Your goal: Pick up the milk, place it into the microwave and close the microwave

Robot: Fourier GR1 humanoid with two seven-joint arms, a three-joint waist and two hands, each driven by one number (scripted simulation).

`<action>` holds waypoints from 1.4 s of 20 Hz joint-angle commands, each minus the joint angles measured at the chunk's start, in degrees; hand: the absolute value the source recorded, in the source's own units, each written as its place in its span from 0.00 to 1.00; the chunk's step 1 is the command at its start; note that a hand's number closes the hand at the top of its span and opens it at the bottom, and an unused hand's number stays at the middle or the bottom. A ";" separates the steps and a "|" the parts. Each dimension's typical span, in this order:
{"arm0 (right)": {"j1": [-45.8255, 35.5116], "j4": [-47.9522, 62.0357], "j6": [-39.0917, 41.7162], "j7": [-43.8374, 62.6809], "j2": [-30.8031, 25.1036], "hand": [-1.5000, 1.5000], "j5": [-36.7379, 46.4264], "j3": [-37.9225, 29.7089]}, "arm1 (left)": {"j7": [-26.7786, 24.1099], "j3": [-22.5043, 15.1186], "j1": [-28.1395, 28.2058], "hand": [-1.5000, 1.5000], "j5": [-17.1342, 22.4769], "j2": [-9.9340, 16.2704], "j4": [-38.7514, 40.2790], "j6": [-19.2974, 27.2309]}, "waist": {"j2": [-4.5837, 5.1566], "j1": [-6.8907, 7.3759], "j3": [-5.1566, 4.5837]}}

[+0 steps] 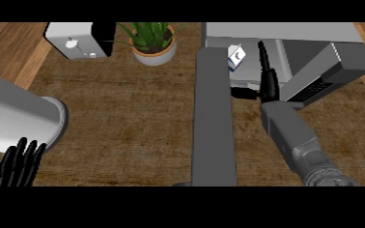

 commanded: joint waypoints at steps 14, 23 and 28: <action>17.51 -10.97 25.82 -8.79 4.99 0.00 -2.41 2.68 | 4.27 -8.15 0.86 0.00 0.50 -0.12 -4.21 -7.38 | -1.47 -3.76 -0.22; 33.90 -29.25 32.15 -6.22 4.48 0.00 -6.63 4.69 | 6.04 -14.93 -3.81 1.00 -8.25 -0.76 -2.68 -6.78 | -1.58 -4.58 -0.27; 43.94 -43.16 38.36 -2.51 -1.27 1.00 -10.01 5.13 | 6.78 -22.63 -5.26 1.00 -15.37 -2.94 -1.76 -2.56 | -1.60 -4.56 -0.28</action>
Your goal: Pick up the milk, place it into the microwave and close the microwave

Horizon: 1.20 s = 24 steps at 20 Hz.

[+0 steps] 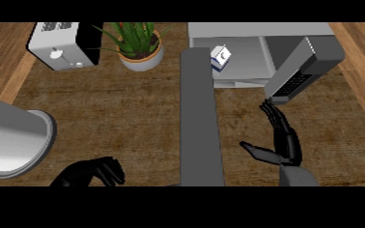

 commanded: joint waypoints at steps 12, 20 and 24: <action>21.76 -34.11 9.73 13.46 -7.89 0.00 -12.24 -3.99 | 2.94 -15.76 -23.81 1.00 -9.83 -0.85 20.26 17.16 | 0.40 0.42 0.02; 23.98 -39.95 9.45 14.37 -9.68 0.00 -10.19 -3.74 | 3.59 -30.13 -41.73 1.00 -6.43 -0.83 37.87 30.52 | 0.58 -0.56 0.02; 19.92 -38.38 10.11 15.50 -10.30 0.00 -11.09 -4.57 | 2.64 -35.92 -50.20 1.00 -0.07 -0.83 49.28 37.58 | 0.93 -0.92 0.04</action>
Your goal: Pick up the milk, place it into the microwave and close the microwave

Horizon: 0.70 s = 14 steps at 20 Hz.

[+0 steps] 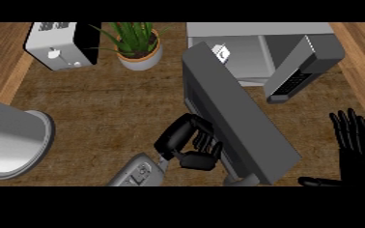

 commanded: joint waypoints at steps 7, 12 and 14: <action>-1.58 -6.82 7.01 5.19 -4.85 0.00 -5.07 -0.40 | 6.17 -18.88 -13.24 1.00 17.30 -0.32 12.77 11.05 | 0.87 -3.92 -0.04; -2.41 -11.42 7.82 8.17 -4.02 0.00 -5.78 2.70 | 4.41 -18.83 -18.16 0.00 24.18 -0.32 13.27 15.26 | 1.36 -6.89 -0.16; -3.91 -12.75 9.33 9.58 -5.97 0.00 -7.46 2.00 | 0.99 -17.93 -18.04 0.00 26.54 -0.32 13.56 15.64 | 1.75 -8.13 -0.29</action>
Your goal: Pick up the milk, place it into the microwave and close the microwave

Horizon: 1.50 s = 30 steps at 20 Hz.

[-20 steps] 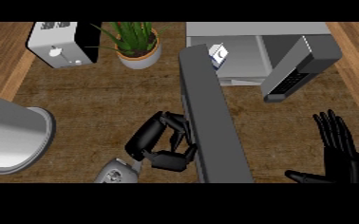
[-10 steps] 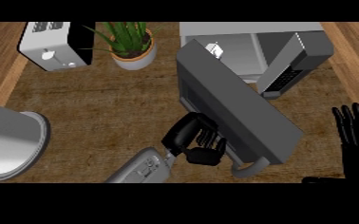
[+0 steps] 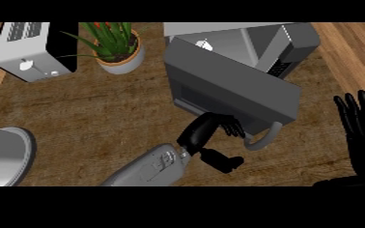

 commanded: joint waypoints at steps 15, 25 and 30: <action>-6.70 -7.81 5.13 6.68 -4.27 0.00 -6.49 1.80 | -7.33 5.44 -17.24 1.00 17.08 -0.46 5.57 5.82 | 2.33 -10.40 -0.02; -8.59 -9.18 7.82 10.29 -7.99 0.00 -10.27 1.26 | -8.07 8.23 -24.64 1.00 21.91 -0.46 11.56 7.24 | 3.50 -14.30 0.14; -9.57 -9.66 8.01 11.76 -9.00 0.00 -12.07 0.83 | -9.07 8.89 -26.90 1.00 23.37 -0.43 14.41 7.65 | 4.17 -15.84 0.20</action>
